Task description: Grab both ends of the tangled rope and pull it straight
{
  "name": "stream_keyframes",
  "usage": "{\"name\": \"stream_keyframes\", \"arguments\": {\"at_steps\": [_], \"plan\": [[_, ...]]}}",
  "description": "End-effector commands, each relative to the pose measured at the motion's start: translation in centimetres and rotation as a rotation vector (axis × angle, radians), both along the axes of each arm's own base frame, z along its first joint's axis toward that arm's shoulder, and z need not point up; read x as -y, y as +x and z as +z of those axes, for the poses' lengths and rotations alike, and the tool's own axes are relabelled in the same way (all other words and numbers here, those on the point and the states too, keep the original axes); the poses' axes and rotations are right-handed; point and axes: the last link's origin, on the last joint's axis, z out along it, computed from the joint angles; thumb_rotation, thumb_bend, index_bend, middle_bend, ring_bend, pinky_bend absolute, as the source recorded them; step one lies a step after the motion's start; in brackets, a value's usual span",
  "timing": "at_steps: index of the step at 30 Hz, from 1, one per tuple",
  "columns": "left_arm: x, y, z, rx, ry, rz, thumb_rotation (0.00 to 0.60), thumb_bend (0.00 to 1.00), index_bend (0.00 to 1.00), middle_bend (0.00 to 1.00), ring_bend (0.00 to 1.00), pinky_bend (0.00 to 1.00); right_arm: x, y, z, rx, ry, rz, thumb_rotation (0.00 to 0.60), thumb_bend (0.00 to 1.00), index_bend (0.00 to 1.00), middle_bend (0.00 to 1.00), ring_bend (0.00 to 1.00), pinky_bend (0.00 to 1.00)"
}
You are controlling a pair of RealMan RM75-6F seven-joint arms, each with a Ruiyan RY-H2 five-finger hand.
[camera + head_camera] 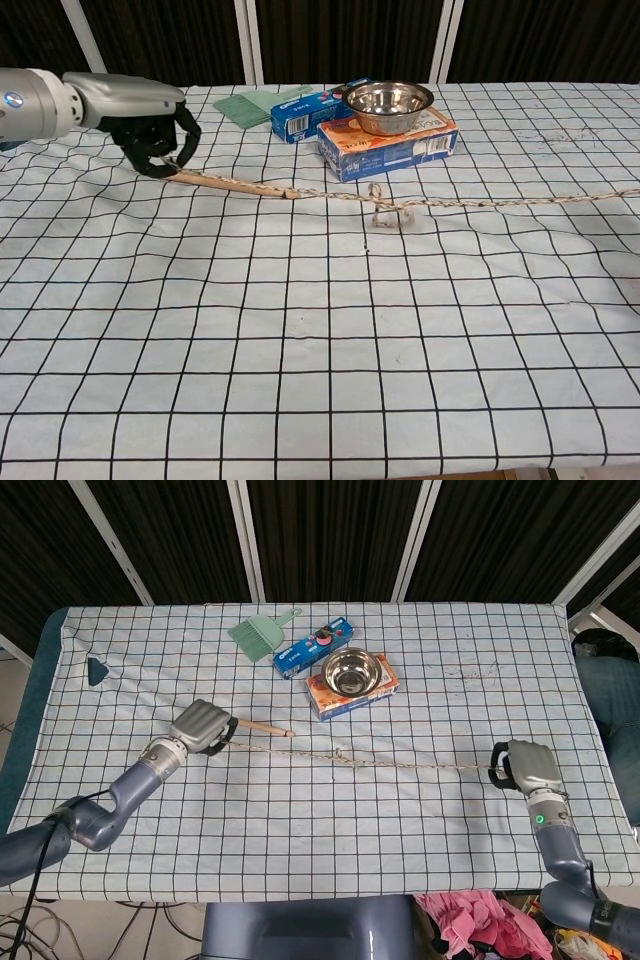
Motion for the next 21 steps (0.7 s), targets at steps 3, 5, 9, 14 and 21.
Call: {"name": "stream_keyframes", "arguments": {"at_steps": [3,5,9,14,21], "plan": [[0.4,-2.1,0.9,0.001,0.003,0.040,0.600,0.44,0.63,0.88,0.81,0.69,-0.9,-1.7,1.2,0.002,-0.015,-0.021,0.600,0.45,0.65,0.85,1.00,0.92],[0.5,-2.6,1.1,0.007,0.004,0.052,0.600,0.44,0.63,0.88,0.81,0.69,-1.1,-2.3,1.5,0.003,-0.022,-0.033,0.600,0.45,0.65,0.85,1.00,0.92],[0.7,-3.5,1.4,0.039,0.006,0.087,0.600,0.44,0.63,0.88,0.81,0.69,-1.4,-3.4,2.0,0.001,-0.027,-0.055,0.600,0.45,0.65,0.85,1.00,0.92],[0.8,-4.6,1.6,0.033,0.000,0.107,0.600,0.44,0.63,0.88,0.81,0.70,-1.4,-4.6,2.4,-0.007,-0.041,-0.076,0.600,0.45,0.66,0.85,1.00,0.92],[0.5,-5.8,2.0,0.025,0.010,0.130,0.600,0.44,0.63,0.88,0.81,0.70,-0.8,-6.2,2.9,-0.034,-0.055,-0.112,0.600,0.45,0.66,0.85,1.00,0.92]]}}
